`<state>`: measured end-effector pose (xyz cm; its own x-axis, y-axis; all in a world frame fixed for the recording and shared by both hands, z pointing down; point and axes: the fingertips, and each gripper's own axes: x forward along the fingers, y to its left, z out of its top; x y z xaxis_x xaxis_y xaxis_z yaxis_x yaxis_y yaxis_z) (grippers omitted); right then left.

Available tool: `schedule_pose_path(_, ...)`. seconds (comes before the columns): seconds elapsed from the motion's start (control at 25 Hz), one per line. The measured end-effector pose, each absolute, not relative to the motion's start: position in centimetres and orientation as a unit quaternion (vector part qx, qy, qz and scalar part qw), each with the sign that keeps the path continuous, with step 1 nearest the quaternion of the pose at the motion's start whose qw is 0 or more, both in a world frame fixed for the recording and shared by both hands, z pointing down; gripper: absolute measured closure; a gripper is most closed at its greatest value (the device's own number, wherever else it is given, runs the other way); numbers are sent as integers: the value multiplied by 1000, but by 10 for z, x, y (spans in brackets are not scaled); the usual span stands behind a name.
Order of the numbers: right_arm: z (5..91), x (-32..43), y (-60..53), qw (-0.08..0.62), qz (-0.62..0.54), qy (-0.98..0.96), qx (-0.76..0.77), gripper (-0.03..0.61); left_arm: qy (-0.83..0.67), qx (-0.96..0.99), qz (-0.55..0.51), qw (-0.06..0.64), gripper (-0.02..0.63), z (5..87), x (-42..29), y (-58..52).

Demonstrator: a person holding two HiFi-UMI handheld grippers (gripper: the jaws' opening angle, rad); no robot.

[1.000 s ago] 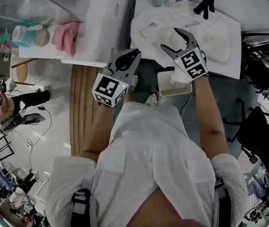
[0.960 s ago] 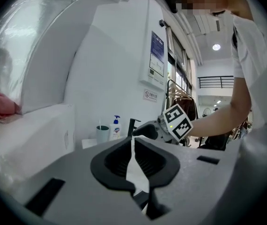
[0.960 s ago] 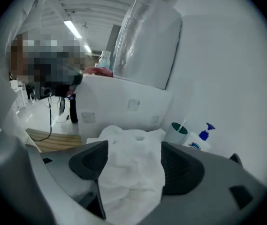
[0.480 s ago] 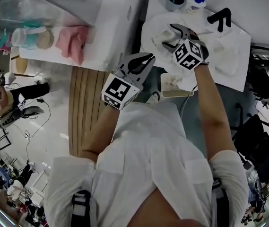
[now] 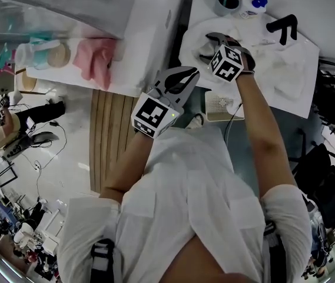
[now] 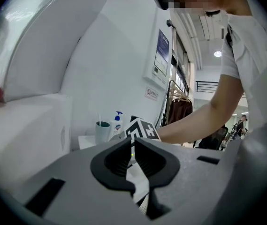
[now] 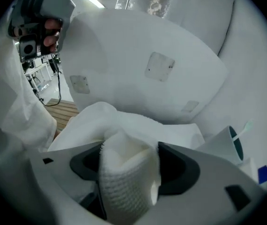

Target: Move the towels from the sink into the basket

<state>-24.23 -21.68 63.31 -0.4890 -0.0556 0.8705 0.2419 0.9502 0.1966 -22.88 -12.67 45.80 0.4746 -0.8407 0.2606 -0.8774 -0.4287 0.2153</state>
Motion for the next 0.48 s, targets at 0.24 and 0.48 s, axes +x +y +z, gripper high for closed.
schedule_pose_path(0.24, 644, -244, -215, 509, -88, -855, -45, 308, -498, 849, 54, 168, 584, 460, -226, -128)
schedule_pose_path(0.48, 646, -246, -218, 509, -57, -858, -20, 376, -488, 855, 59, 165, 584, 462, -223, -127)
